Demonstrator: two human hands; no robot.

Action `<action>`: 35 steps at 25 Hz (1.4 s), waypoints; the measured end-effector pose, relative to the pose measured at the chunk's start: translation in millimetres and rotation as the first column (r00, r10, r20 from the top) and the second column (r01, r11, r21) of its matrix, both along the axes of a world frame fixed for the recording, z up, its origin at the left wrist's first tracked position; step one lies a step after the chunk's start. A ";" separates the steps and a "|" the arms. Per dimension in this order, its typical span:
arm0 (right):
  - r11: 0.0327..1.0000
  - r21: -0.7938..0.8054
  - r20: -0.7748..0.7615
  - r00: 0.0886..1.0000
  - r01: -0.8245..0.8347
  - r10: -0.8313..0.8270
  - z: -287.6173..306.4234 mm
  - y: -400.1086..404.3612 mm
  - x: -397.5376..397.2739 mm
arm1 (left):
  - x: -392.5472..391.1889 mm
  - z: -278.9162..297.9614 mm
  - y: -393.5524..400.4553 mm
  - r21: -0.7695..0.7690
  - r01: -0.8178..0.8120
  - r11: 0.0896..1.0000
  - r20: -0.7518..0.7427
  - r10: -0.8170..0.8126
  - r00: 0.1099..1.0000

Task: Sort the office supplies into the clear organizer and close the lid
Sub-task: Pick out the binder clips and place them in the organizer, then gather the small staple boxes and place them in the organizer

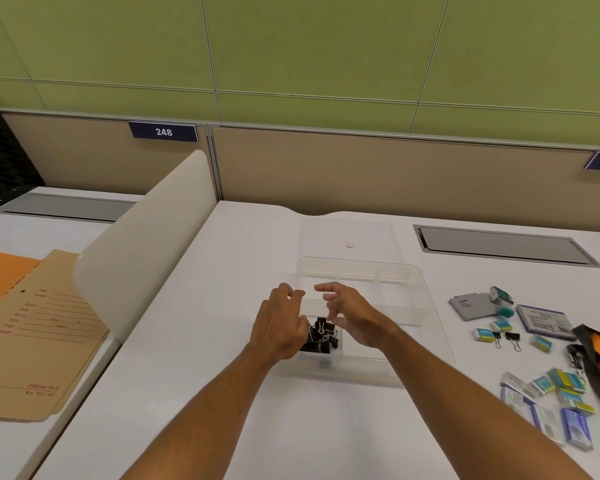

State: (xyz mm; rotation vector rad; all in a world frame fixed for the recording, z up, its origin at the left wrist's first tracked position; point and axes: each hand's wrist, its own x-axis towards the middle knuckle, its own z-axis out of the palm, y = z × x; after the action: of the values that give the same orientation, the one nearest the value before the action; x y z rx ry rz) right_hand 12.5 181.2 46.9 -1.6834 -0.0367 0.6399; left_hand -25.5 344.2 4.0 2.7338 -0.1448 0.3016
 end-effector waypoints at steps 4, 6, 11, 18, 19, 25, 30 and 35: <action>0.993 -0.052 0.199 0.975 0.109 -0.096 2.4 -11.8 -7.7 | 0.9 -2.8 -6.9 0.073 0.009 0.997 0.051 -0.012 0.999; 0.968 -0.207 0.375 0.925 0.141 -0.055 -1.0 -23.7 -14.5 | 2.8 -4.5 -14.7 0.080 0.018 0.997 0.060 -0.023 0.998; 0.730 -0.642 0.567 0.786 0.235 0.246 -30.9 -63.6 -23.9 | 6.3 -14.2 -39.9 0.095 0.047 0.994 0.011 -0.048 0.999; 0.494 -0.769 0.599 0.729 0.406 0.331 -50.0 -125.1 -28.4 | 13.9 -16.3 -86.0 0.183 0.105 0.977 -0.022 -0.103 0.994; 0.483 -0.769 0.600 0.733 0.418 0.320 -50.8 -134.1 -29.0 | 14.9 -15.5 -94.6 0.180 0.113 0.977 -0.021 -0.111 0.994; 0.466 -0.751 0.616 0.751 0.468 0.237 -54.4 -199.9 -31.3 | 20.9 -12.1 -163.3 0.184 0.158 0.970 -0.031 -0.155 0.987; 0.451 -0.780 0.559 0.807 0.434 0.190 -59.7 -256.8 -25.9 | 28.8 -12.7 -227.1 0.194 0.179 0.965 -0.051 -0.172 0.984; 0.463 -0.781 0.543 0.822 0.418 0.174 -62.5 -304.4 -22.2 | 35.9 -19.6 -280.3 0.218 0.202 0.955 -0.075 -0.190 0.979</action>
State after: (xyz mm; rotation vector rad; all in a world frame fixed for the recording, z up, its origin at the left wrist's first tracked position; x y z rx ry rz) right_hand -9.7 -123.2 -15.6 -2.8570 0.0177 -0.0763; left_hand 10.4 63.9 -15.6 2.9161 -0.4598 0.1649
